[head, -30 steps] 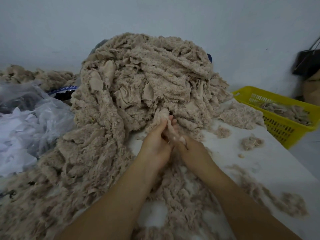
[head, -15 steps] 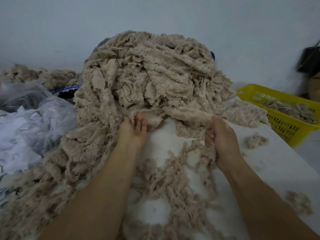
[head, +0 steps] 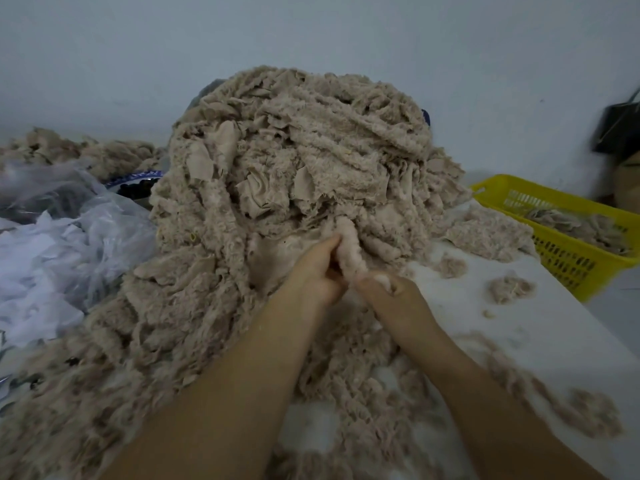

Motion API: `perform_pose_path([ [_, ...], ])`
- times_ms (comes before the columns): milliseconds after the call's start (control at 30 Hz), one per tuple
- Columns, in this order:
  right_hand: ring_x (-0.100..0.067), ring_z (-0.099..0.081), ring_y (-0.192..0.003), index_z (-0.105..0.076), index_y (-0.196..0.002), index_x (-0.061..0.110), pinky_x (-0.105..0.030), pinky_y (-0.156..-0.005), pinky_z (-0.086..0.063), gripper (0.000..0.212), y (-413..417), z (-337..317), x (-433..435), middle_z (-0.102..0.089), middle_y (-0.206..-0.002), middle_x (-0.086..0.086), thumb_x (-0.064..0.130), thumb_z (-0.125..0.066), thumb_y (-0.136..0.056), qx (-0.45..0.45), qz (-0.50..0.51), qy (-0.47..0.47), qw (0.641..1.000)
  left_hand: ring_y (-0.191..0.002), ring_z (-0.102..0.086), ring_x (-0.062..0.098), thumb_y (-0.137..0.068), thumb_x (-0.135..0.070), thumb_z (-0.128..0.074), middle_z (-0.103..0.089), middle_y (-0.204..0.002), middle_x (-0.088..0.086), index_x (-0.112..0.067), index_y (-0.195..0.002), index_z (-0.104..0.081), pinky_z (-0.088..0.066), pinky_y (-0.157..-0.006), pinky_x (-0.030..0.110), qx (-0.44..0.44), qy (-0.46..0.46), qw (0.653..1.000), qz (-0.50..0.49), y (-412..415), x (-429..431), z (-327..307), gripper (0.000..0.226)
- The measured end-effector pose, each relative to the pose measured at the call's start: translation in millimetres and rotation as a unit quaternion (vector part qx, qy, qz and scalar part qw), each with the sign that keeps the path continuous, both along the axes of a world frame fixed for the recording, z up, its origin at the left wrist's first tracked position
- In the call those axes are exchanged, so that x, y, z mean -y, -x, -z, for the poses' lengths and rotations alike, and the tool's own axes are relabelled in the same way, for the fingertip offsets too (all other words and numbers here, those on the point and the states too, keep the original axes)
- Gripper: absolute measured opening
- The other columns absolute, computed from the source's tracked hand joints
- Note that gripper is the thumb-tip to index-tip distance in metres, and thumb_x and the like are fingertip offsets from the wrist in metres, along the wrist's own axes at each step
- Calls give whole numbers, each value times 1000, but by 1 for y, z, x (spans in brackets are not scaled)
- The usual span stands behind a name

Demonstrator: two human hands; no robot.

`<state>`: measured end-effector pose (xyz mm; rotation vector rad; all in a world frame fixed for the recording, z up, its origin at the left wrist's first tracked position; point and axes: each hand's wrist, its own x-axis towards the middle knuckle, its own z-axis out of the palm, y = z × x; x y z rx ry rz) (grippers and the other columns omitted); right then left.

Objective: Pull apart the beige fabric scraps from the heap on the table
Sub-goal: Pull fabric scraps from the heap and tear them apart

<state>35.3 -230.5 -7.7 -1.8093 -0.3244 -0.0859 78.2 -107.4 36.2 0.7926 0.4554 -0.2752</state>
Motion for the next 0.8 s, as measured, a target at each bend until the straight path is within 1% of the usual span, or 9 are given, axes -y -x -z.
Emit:
perform_pose_path([
  [100, 4, -48, -47, -63, -58, 34, -11, -48, -37, 38, -2, 2, 5, -58, -54, 15, 42, -60, -96, 10, -10, 29, 999, -121, -60, 31, -97, -15, -60, -64, -131, 17, -5, -130, -63, -49, -101, 47, -8, 11, 999, -32, -6, -13, -12, 35],
  [200, -3, -46, -51, -61, -67, 35, -19, -50, -38, 31, -6, -1, 11, -53, -58, 4, 45, -57, -96, -13, -20, 37, 999, -93, -70, 32, -96, -6, -50, -71, -112, 19, 0, -119, -69, -56, -85, 46, 7, -11, 999, -37, -6, -32, -23, 31],
  [333, -3, -32, -44, -48, -71, 23, -14, -45, -29, 36, -13, -6, 22, -38, -51, 15, 47, -55, -97, -11, 25, 50, 998, -72, -74, 29, -101, -6, -34, -70, -96, 9, 8, -52, -70, -60, -72, 36, 6, -7, 998, -57, -2, -57, -19, 62],
  [367, -5, -32, -42, -47, -71, 21, -15, -44, -30, 38, -14, -7, 24, -39, -49, 14, 48, -56, -97, -22, 39, 47, 998, -75, -74, 29, -101, -7, -33, -72, -97, 12, 8, -59, -73, -60, -70, 37, 13, -8, 998, -58, 0, -62, -17, 59],
  [467, -13, -56, -55, -63, -80, 15, -28, -52, -43, 42, -14, -13, 29, -63, -61, 7, 55, -59, -91, -108, 80, -43, 990, -103, -69, 28, -106, -18, -35, -71, -106, 21, 4, -108, -72, -52, -99, 37, 51, 26, 996, -63, 4, -66, -10, 44],
  [533, 3, -59, -78, -70, -87, 26, -24, -73, -48, 35, -15, -16, 32, -69, -76, 24, 60, -63, -84, -165, 102, -128, 973, -55, -64, 14, -107, -25, -40, -63, -60, 4, -5, -68, -71, -56, -58, 20, 87, 57, 993, -60, 6, -65, -3, 54],
  [600, -5, -64, -82, -72, -87, 30, -32, -78, -52, 34, -17, -17, 35, -71, -81, 18, 63, -64, -83, -206, 122, -174, 955, -29, -34, 6, -104, -32, -46, -36, -38, -7, -16, -47, -52, -33, -31, 17, 119, 91, 988, -38, 13, -61, 2, 59],
  [700, -7, -46, -44, -62, -52, 27, -26, -50, -39, 51, -22, -14, 40, -49, -46, 8, 62, -57, -90, -188, 189, -149, 952, -30, -29, 4, -100, -35, -53, -33, -38, -9, -21, -52, -47, -24, -32, 13, 195, 124, 972, 31, 24, -62, 5, 51],
  [800, -6, -41, -42, -56, -49, 24, -23, -47, -38, 58, -24, -11, 39, -49, -55, 3, 56, -49, -96, -113, 216, -89, 966, -35, -43, 7, -99, -30, -55, -50, -45, -3, -15, -63, -59, -32, -36, 17, 289, 223, 928, 80, 32, -72, 0, 40],
])
